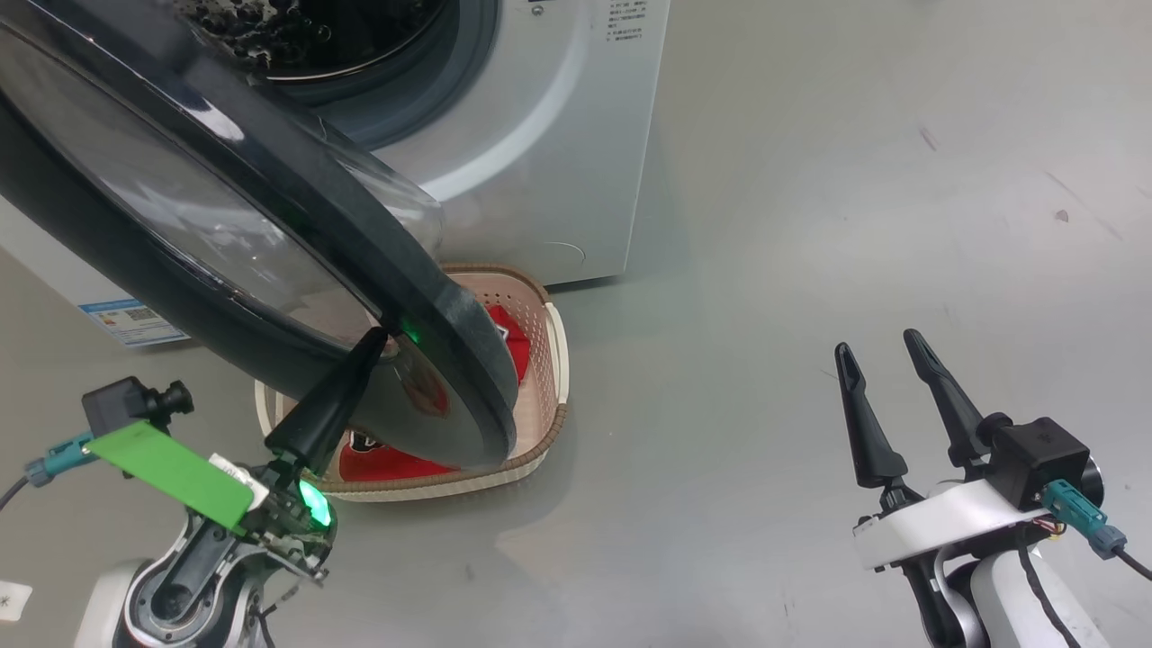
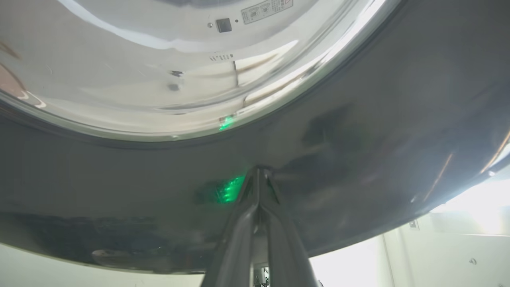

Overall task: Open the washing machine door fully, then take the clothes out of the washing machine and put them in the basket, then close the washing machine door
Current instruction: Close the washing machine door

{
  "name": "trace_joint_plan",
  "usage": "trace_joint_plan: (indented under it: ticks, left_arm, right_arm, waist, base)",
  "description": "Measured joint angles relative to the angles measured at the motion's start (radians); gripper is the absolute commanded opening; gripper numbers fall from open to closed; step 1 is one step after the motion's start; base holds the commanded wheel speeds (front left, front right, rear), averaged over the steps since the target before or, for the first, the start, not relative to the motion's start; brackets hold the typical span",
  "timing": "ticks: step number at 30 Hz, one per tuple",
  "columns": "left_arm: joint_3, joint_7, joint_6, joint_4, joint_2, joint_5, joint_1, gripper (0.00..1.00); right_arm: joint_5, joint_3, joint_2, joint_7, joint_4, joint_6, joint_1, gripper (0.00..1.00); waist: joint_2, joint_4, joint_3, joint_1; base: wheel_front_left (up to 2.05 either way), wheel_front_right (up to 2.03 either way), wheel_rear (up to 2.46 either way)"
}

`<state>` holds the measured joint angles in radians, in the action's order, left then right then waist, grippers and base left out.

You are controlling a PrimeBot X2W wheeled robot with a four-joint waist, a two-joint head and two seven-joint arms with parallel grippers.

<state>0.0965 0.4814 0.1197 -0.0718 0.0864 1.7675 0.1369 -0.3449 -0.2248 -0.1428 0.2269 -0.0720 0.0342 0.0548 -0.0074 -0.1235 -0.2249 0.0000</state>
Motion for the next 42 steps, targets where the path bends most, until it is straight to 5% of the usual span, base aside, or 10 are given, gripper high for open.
trace_joint_plan:
  ticks: [20, 40, 42]
  left_arm:
    - [-0.004, -0.009, 0.000, 0.155, -0.011, -0.009, 0.196, 0.00]
    - [-0.136, -0.053, 0.000, 0.124, -0.033, 0.033, 0.121, 0.00]
    - [-0.153, -0.066, 0.000, 0.105, -0.035, 0.035, 0.105, 0.38]
  right_arm:
    - [-0.008, 0.004, 0.018, 0.009, -0.022, 0.009, 0.041, 1.00]
    - [-0.015, 0.044, 0.023, 0.016, -0.058, 0.006, 0.040, 1.00]
    - [-0.015, 0.049, 0.020, 0.016, -0.059, 0.005, 0.039, 1.00]
  waist:
    - [0.0000, -0.068, -0.031, 0.0000]
    - [0.0000, -0.037, -0.003, 0.0000]
    - [0.0000, -0.028, 0.005, 0.0000]
  base:
    - [0.00, 0.00, 0.00]
    - [0.00, 0.00, 0.00]
    - [0.00, 0.00, 0.00]
